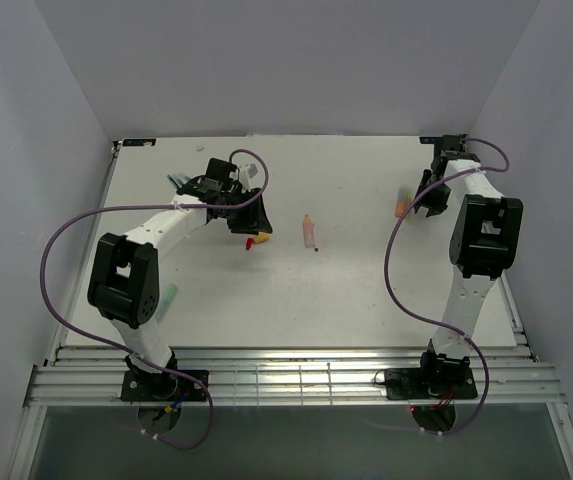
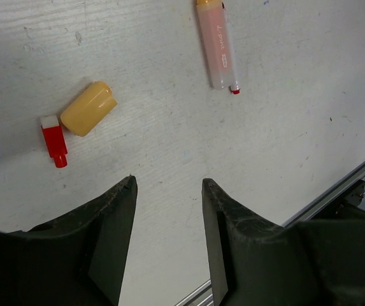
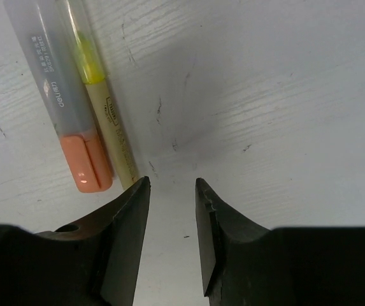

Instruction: Open the pen caps

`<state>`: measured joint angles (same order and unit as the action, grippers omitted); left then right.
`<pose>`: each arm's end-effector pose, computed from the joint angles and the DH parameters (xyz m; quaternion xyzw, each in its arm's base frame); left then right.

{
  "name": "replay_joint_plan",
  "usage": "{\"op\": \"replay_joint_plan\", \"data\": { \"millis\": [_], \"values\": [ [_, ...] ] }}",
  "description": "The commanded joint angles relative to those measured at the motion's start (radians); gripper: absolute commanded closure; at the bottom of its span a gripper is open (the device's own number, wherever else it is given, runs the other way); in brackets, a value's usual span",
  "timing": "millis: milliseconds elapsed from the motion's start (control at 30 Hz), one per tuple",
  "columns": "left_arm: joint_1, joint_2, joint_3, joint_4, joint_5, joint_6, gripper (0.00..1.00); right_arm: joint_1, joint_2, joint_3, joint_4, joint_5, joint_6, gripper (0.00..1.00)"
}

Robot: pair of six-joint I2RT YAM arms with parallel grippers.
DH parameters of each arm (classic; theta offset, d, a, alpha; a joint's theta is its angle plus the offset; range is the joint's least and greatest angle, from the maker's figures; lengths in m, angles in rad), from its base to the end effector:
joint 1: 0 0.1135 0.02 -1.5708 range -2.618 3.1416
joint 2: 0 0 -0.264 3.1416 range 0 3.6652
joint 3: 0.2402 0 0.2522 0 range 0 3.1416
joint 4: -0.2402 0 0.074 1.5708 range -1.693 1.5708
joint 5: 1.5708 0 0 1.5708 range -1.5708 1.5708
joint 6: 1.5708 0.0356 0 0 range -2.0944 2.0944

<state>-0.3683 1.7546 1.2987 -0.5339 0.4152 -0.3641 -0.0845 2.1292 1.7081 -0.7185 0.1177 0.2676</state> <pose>0.3429 -0.1477 0.2300 0.0610 0.9374 -0.2847 0.1910 0.4517 -0.0425 0.1927 0.1832 0.9579 -0.0377 0.2179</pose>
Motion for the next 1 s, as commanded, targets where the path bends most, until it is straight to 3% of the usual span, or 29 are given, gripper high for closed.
{"op": "replay_joint_plan", "data": {
  "millis": [0, 967],
  "values": [
    [0.000, -0.009, 0.013, 0.035, 0.028, -0.027, 0.44, 0.006, -0.017, -0.011, 0.057, -0.023, -0.024, 0.59],
    [0.000, -0.079, -0.075, 0.051, 0.014, -0.072, 0.44, 0.031, -0.020, -0.094, 0.125, -0.095, 0.004, 0.58]
  ]
}}
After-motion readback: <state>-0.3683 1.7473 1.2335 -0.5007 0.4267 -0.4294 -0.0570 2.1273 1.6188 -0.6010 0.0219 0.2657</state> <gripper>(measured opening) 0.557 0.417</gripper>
